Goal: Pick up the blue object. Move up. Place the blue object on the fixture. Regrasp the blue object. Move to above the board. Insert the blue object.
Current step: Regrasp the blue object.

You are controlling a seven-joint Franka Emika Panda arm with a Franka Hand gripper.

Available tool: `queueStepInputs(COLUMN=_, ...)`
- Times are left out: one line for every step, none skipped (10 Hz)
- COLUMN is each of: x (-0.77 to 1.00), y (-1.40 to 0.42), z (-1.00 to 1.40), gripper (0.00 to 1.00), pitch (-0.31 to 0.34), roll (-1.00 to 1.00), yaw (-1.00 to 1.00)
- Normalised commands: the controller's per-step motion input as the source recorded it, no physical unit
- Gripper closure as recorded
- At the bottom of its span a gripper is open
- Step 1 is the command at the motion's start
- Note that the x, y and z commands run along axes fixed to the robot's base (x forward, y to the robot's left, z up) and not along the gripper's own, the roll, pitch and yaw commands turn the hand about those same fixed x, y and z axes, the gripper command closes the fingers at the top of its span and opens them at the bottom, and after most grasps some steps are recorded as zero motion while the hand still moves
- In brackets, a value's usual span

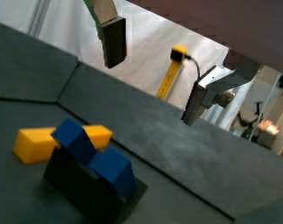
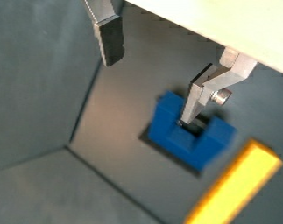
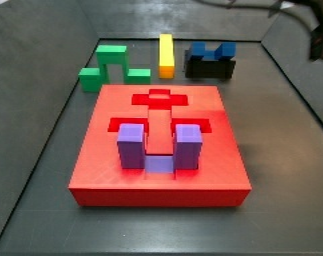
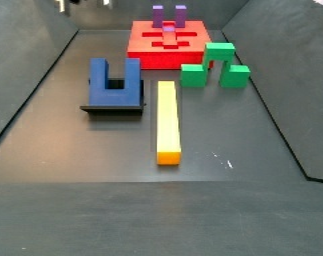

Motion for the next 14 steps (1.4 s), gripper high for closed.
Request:
queueStepInputs(x=0.23, y=0.46, z=-0.33, gripper=0.00, pitch=-0.374, roll=-0.77, yaw=0.00)
queueStepInputs(x=0.10, y=0.38, z=-0.46, gripper=0.00, pitch=-0.277, roll=-0.63, yaw=0.06)
queueStepInputs(x=0.00, y=0.28, z=-0.39, gripper=0.00, pitch=-0.197, roll=-0.43, yaw=0.06)
queueStepInputs(x=0.00, y=0.21, z=-0.36, gripper=0.00, pitch=-0.120, roll=-0.33, yaw=0.05)
queueStepInputs(x=0.00, y=0.15, z=-0.30, gripper=0.00, pitch=-0.106, roll=-0.27, yaw=0.05)
queueStepInputs(x=0.00, y=0.07, z=-0.15, gripper=0.00, pitch=-0.006, roll=-0.19, yaw=0.02)
queueStepInputs(x=0.00, y=0.07, z=-0.12, gripper=0.00, pitch=0.000, roll=-0.17, yaw=0.00)
queueStepInputs(x=0.00, y=0.05, z=-0.27, gripper=0.00, pitch=0.000, roll=-0.04, yaw=0.00)
queueStepInputs(x=0.01, y=0.05, z=-0.31, gripper=0.00, pitch=0.000, roll=-0.03, yaw=0.01)
queueStepInputs(x=0.01, y=0.03, z=-0.20, gripper=0.00, pitch=0.000, roll=-0.02, yaw=0.05)
queueStepInputs(x=0.00, y=0.00, z=-0.19, gripper=0.00, pitch=-0.031, roll=0.00, yaw=0.07)
queueStepInputs(x=-0.08, y=-0.01, z=-0.07, gripper=0.00, pitch=-0.100, roll=0.13, yaw=0.06)
queueStepInputs(x=-0.22, y=-0.12, z=0.00, gripper=0.00, pitch=-0.160, roll=0.65, yaw=0.11)
queueStepInputs(x=-0.11, y=-0.01, z=0.00, gripper=0.00, pitch=-0.120, roll=0.75, yaw=0.20)
